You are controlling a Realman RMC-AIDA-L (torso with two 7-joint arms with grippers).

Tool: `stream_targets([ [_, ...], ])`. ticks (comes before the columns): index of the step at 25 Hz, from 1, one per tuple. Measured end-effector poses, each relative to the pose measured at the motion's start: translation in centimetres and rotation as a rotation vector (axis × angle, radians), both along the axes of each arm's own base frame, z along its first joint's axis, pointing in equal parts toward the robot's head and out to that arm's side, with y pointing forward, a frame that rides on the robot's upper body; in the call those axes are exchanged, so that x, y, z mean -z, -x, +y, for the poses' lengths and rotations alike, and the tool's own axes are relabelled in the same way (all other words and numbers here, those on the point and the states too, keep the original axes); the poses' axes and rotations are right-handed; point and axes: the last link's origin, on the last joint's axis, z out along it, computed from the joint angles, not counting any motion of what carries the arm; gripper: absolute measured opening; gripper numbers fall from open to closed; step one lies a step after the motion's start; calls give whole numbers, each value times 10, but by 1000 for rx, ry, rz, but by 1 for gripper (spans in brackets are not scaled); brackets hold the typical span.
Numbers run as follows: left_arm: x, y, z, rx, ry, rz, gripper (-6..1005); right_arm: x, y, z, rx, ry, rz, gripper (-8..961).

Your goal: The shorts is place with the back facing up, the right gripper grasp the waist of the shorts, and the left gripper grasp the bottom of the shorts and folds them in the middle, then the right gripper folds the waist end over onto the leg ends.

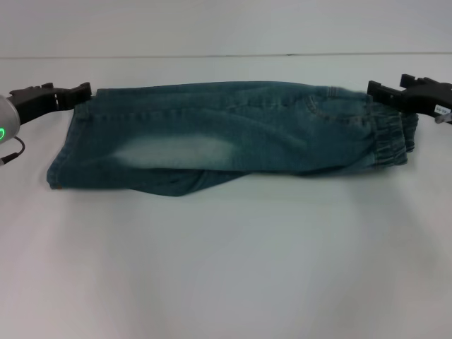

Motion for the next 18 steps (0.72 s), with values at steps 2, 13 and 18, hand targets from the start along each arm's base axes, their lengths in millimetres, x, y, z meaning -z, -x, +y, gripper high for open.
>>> stream_targets([
  [2, -1, -1, -4, 25, 15, -25, 596, -9, 2, 3, 13, 10, 2, 733],
  [13, 5, -24, -62, 378, 170, -250, 859, -78, 28, 13, 146, 219, 79, 881],
  [18, 21, -46, -91, 583, 304, -321, 851, -97, 49, 8, 199, 356, 17, 874],
])
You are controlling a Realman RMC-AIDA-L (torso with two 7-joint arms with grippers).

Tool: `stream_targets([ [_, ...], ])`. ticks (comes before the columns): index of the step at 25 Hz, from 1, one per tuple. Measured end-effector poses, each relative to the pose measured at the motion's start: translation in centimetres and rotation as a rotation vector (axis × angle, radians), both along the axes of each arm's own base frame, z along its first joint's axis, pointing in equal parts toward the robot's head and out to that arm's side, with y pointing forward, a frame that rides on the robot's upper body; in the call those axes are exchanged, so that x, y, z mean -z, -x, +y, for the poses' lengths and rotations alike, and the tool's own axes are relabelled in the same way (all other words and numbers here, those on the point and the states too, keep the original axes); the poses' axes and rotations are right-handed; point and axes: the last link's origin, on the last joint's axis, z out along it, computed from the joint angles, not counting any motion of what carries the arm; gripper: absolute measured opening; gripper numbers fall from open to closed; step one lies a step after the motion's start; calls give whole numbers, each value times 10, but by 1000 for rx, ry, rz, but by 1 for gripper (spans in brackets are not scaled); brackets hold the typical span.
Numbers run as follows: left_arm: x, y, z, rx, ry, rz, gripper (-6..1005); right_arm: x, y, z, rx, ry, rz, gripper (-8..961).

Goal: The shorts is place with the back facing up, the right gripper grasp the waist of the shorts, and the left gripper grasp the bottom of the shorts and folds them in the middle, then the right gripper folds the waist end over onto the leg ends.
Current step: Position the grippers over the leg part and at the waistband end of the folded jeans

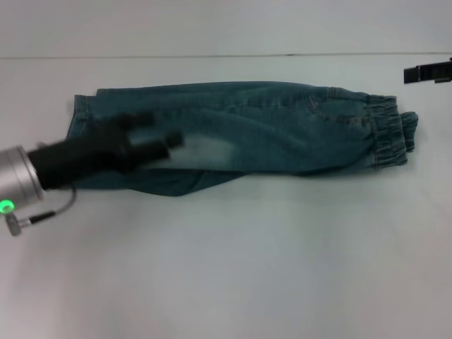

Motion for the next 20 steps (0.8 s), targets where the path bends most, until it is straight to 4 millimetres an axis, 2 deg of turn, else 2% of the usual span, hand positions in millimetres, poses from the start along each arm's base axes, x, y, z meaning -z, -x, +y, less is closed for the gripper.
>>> stream_targets([
  [3, 13, -13, -14, 106, 113, -6, 846, 2, 8, 0, 32, 72, -72, 873],
  [7, 28, -23, -26, 187, 229, 23, 840, 11, 7, 4, 79, 117, -181, 872],
  [12, 37, -22, -30, 186, 263, 37, 832, 23, 2, 6, 97, 125, -209, 871],
  [20, 41, -20, -36, 173, 282, 18, 819, 40, -11, 10, 123, 101, -197, 870],
])
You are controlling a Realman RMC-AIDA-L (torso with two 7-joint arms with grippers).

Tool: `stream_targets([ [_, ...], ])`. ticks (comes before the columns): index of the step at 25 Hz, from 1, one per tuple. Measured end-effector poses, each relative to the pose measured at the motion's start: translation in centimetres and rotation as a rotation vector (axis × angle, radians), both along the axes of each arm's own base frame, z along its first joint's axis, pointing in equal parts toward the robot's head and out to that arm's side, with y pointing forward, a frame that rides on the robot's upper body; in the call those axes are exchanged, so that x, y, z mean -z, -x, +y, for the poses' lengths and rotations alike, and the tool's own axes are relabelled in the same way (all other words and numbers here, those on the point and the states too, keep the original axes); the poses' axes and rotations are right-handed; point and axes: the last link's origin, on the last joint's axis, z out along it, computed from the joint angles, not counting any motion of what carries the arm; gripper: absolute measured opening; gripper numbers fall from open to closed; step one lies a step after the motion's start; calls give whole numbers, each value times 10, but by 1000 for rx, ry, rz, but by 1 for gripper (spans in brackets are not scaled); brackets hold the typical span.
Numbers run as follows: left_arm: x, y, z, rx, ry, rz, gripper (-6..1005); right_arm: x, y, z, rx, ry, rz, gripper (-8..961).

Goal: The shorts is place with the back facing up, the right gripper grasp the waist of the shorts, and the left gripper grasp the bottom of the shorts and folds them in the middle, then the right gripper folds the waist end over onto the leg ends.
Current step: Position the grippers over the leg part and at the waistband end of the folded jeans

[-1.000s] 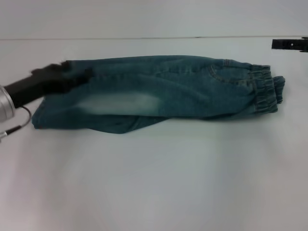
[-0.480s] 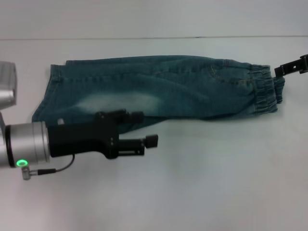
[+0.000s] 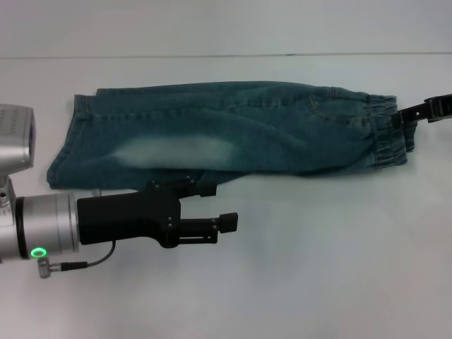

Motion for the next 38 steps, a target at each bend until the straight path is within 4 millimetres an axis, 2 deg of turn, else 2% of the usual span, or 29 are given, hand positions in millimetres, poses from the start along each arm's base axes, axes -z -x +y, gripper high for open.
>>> stream_targets([
  [9, 4, 0, -7, -4, 31, -21, 804, 23, -4, 6, -16, -37, 37, 867],
  [22, 5, 4, -10, -20, 33, -27, 783, 25, 6, 7, -42, -13, 79, 848],
  [38, 4, 6, -12, -32, 29, -31, 756, 31, 6, 5, -72, 9, 64, 160],
])
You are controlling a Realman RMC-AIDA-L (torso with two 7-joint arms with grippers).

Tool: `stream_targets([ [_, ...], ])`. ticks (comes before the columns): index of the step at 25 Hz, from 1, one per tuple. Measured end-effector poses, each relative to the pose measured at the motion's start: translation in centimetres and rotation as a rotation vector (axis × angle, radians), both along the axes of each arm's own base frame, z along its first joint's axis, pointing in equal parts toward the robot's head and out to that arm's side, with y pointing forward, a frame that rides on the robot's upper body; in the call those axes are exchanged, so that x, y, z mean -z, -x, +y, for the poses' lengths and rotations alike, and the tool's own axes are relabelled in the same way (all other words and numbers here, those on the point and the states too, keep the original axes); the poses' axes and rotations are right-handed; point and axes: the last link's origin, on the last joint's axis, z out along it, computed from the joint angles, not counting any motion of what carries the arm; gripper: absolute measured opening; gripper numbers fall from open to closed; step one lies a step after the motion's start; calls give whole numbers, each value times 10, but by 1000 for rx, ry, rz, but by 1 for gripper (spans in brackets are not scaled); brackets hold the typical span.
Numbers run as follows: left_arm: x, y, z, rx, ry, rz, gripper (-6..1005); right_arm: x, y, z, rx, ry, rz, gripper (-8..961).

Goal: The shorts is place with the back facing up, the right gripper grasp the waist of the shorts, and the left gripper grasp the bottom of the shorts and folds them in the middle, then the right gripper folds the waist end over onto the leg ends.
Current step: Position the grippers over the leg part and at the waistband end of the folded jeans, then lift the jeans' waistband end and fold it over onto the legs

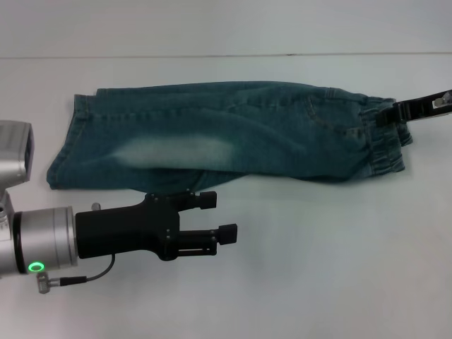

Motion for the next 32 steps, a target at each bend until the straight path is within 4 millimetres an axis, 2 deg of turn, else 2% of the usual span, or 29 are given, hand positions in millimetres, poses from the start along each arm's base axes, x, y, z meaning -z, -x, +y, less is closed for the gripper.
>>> stream_targets([
  [7, 0, 0, 7, -17, -35, 4, 745, -3, 0, -1, -12, -6, 27, 100],
  [12, 0, -2, 30, -93, -153, -10, 737, -18, 6, -7, -37, -7, 141, 92],
  [15, 1, -9, 51, -132, -267, -45, 732, -29, 12, -14, -68, 3, 214, 92],
  [18, 1, -17, 69, -160, -350, -67, 606, -43, 21, -22, -112, 22, 266, 90],
  [19, 1, -17, 69, -160, -350, -67, 565, -48, 24, -26, -126, 29, 285, 90],
  [20, 2, -21, 79, -185, -412, -83, 523, -54, 28, -28, -141, 25, 302, 89],
  [25, 19, -26, 97, -239, -559, -56, 311, -77, 40, -40, -194, 18, 395, 87],
  [28, 35, -29, 98, -236, -607, -7, 197, -90, 48, -43, -227, -1, 435, 87],
  [32, 60, -36, 90, -182, -606, 60, 52, -103, 62, -45, -276, -11, 478, 87],
])
